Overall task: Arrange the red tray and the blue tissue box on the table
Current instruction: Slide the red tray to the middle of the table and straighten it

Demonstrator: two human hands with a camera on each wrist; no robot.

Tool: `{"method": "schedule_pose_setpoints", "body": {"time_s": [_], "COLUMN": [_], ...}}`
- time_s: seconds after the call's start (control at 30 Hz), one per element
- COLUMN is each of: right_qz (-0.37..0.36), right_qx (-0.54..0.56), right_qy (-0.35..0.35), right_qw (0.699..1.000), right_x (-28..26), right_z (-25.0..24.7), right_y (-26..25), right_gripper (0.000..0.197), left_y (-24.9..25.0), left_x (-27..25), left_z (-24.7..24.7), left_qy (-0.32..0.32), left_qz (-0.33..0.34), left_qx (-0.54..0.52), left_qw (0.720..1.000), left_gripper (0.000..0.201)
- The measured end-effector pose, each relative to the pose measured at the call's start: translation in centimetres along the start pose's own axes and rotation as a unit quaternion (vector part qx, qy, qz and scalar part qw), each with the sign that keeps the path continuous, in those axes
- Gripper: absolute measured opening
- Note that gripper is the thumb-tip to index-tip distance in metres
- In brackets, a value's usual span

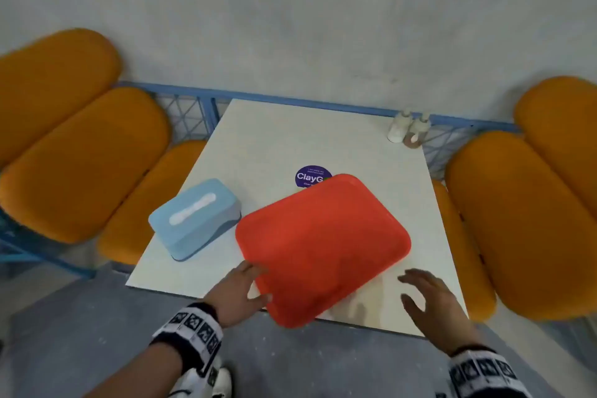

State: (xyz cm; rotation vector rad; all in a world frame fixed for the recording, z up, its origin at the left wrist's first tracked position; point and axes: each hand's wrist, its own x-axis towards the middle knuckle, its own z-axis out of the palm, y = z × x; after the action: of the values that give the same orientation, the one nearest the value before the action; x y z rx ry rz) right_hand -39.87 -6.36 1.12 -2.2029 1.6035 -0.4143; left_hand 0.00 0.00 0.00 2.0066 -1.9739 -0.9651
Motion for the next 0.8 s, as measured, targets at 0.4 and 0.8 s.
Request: {"method": "schedule_pose_setpoints", "body": {"time_s": [0.4,0.8], "right_qz": [0.026,0.080], "right_qx": [-0.065,-0.082], "right_qy": [-0.215,-0.244], "right_qw": [0.974,0.963], "right_x": [11.4,16.9], "right_z": [4.5,5.6], "right_y": [4.0,5.6], "right_gripper": [0.063,0.056], "left_y": [5.1,4.9], "left_x": [4.0,10.5], "left_z": [9.4,6.3], "left_qy": [-0.113,-0.155], "left_qz": [-0.040,-0.049], "left_qx": [0.154,0.137], "left_qw": [0.981,0.977], "left_gripper": [0.073,0.065]}}
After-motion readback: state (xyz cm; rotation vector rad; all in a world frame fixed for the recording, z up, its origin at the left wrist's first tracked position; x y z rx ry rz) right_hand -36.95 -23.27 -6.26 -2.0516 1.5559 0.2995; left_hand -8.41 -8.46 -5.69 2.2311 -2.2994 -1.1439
